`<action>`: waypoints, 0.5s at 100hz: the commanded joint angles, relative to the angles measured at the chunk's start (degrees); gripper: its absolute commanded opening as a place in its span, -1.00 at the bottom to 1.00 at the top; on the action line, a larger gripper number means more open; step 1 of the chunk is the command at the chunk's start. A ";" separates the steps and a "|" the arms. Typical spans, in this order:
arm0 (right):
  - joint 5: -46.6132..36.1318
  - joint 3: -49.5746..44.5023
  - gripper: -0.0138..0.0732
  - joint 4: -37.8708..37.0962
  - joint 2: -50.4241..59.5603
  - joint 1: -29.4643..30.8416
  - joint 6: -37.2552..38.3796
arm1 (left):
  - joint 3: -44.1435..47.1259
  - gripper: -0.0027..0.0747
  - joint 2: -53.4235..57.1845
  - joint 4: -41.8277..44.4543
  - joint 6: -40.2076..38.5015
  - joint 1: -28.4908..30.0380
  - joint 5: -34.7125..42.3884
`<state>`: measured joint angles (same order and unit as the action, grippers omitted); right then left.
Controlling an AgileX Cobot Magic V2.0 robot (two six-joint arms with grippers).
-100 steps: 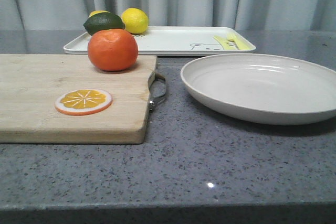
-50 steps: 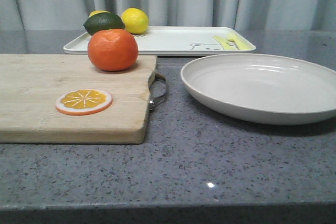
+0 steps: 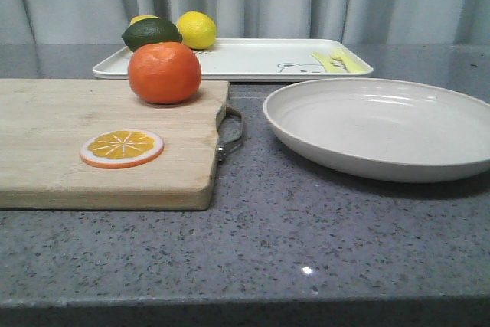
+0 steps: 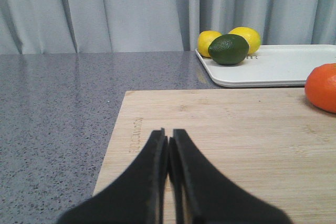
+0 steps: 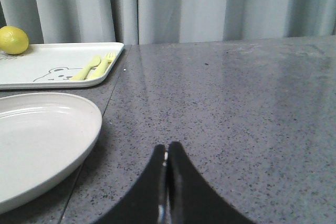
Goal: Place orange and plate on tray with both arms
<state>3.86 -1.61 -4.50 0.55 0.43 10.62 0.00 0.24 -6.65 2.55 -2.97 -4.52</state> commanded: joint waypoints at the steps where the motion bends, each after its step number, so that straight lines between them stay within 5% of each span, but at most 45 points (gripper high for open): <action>1: -4.71 0.00 -0.84 -0.80 1.21 0.41 -0.13 | 1.37 -0.98 1.79 -0.47 -0.49 0.10 4.52; 50: -2.76 6.06 -0.82 -0.80 -3.04 0.35 -0.08 | -2.22 -0.98 0.38 -3.13 -0.60 0.10 5.28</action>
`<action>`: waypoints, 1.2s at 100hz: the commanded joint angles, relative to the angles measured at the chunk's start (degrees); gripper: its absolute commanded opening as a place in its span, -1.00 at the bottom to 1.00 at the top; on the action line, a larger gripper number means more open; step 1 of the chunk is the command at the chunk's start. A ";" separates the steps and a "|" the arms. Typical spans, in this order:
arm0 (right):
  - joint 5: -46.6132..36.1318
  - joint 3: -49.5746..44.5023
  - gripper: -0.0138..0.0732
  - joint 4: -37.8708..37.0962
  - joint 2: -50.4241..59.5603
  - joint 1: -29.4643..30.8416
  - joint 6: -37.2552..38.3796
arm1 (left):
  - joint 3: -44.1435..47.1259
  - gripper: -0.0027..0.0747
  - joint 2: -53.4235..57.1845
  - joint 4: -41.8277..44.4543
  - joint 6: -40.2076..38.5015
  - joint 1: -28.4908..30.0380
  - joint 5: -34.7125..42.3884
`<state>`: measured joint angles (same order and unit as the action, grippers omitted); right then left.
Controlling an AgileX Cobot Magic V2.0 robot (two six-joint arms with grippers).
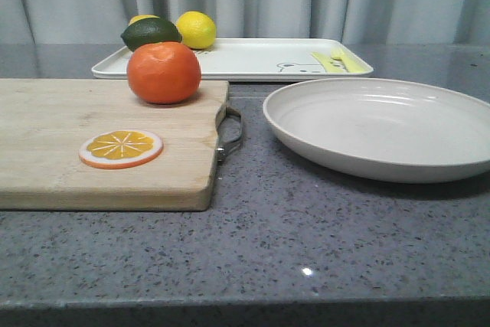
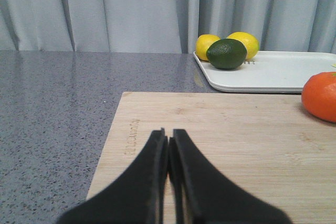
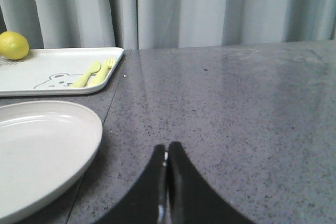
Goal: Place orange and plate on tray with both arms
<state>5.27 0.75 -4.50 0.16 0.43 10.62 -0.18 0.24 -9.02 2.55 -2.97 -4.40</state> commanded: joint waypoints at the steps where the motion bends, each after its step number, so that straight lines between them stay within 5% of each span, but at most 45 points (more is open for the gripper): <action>1: -4.17 3.88 -0.82 -0.80 -2.87 0.35 -0.08 | -2.15 -0.98 0.27 -0.76 -0.60 0.10 5.17; 59: -3.73 17.56 -0.82 -0.80 -23.34 0.35 -0.08 | -16.64 -0.98 -17.82 -0.76 -0.60 0.10 5.97; 86: 3.47 25.90 -0.82 -0.80 -32.78 0.35 -0.08 | -22.47 -0.98 -27.31 -0.76 -0.60 0.10 6.11; 120: 4.58 27.34 -0.82 -0.40 -34.09 0.35 -0.03 | -22.58 -0.98 -28.33 -0.76 -0.60 0.10 7.67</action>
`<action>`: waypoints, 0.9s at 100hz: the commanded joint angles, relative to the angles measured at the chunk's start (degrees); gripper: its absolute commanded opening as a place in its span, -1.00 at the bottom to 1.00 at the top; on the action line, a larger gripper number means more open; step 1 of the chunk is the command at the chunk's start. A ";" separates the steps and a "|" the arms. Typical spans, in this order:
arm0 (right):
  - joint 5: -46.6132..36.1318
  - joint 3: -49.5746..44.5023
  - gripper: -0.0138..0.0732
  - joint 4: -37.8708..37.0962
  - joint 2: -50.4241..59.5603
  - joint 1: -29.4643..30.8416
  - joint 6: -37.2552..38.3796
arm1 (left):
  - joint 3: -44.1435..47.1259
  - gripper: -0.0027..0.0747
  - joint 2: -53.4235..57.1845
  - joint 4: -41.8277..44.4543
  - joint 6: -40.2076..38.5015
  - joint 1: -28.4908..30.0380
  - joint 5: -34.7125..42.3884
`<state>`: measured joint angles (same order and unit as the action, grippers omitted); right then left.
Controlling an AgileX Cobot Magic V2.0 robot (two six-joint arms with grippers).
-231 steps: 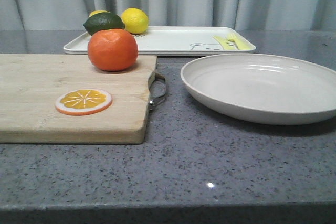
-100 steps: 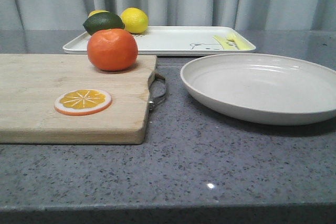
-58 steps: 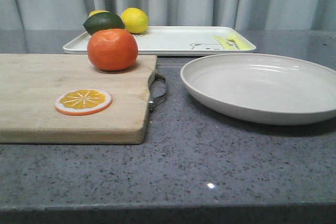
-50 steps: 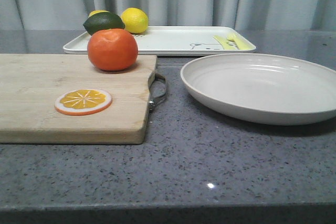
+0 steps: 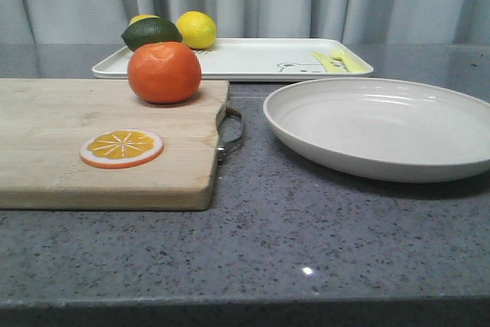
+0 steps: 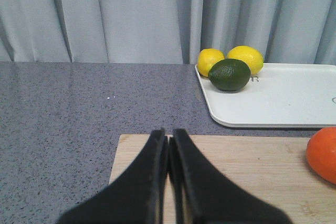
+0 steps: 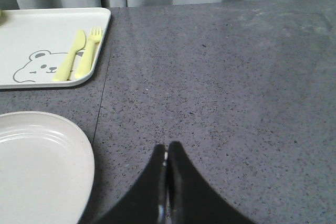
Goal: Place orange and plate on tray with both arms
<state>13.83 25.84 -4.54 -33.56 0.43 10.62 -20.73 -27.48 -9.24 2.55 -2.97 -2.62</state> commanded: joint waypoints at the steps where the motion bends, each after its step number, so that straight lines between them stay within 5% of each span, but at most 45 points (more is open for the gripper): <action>1: -3.99 2.26 -0.82 -0.37 -0.37 0.35 -0.03 | -2.03 -0.98 -0.61 -0.54 -0.60 0.10 5.99; 60: -3.94 2.26 -0.82 -0.30 -0.37 0.35 -0.03 | -20.27 -0.94 -16.77 -1.56 -0.10 -0.01 -13.64; 90: -4.05 2.26 -0.82 -0.34 -0.37 0.35 -0.03 | -26.81 0.09 -24.38 -1.56 -0.10 -6.40 -15.75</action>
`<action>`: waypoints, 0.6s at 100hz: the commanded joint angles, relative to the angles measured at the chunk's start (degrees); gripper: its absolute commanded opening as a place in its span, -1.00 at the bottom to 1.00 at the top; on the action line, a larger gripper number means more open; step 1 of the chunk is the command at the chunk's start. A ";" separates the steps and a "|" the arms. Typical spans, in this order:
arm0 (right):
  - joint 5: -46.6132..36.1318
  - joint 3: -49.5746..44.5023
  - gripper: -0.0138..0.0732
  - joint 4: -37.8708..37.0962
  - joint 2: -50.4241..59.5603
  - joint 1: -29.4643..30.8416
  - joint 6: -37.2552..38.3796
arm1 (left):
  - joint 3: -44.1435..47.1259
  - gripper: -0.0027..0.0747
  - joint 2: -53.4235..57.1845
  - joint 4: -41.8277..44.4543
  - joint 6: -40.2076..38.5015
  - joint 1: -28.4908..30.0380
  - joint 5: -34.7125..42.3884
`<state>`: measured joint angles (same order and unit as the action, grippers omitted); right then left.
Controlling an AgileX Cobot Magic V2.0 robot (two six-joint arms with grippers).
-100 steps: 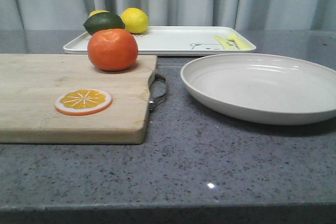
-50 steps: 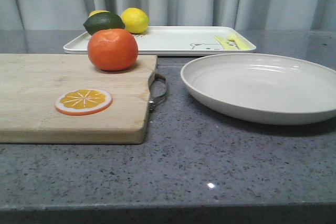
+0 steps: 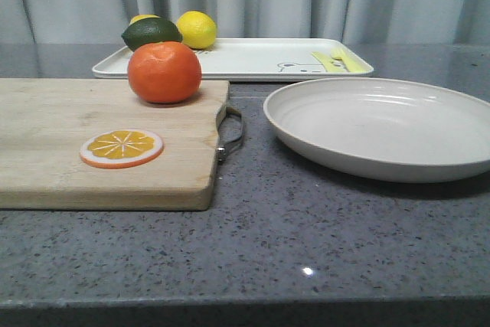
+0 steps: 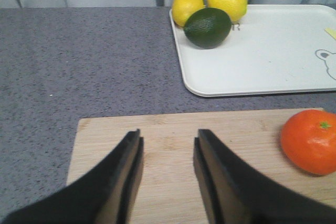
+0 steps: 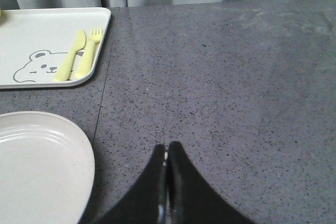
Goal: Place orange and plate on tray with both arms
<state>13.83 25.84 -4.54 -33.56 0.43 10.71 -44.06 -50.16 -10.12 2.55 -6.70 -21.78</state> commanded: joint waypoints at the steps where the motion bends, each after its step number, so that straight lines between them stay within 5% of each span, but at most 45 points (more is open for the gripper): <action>1: -4.05 2.26 -0.82 -0.34 -0.37 0.35 -0.12 | -3.64 0.14 -1.92 -0.68 -0.10 -2.94 3.42; 22: -4.44 2.26 -0.82 -0.34 -0.37 0.35 -0.12 | -10.14 0.55 -10.06 -0.68 -0.10 -10.12 0.32; 60: -4.44 2.26 -0.82 -0.34 -0.37 0.35 -0.12 | -32.90 0.59 -30.50 -7.53 -0.10 -13.92 -21.62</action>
<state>13.83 25.84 -4.54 -33.56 0.43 10.71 -70.37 -78.05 -15.69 2.55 -20.18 -40.65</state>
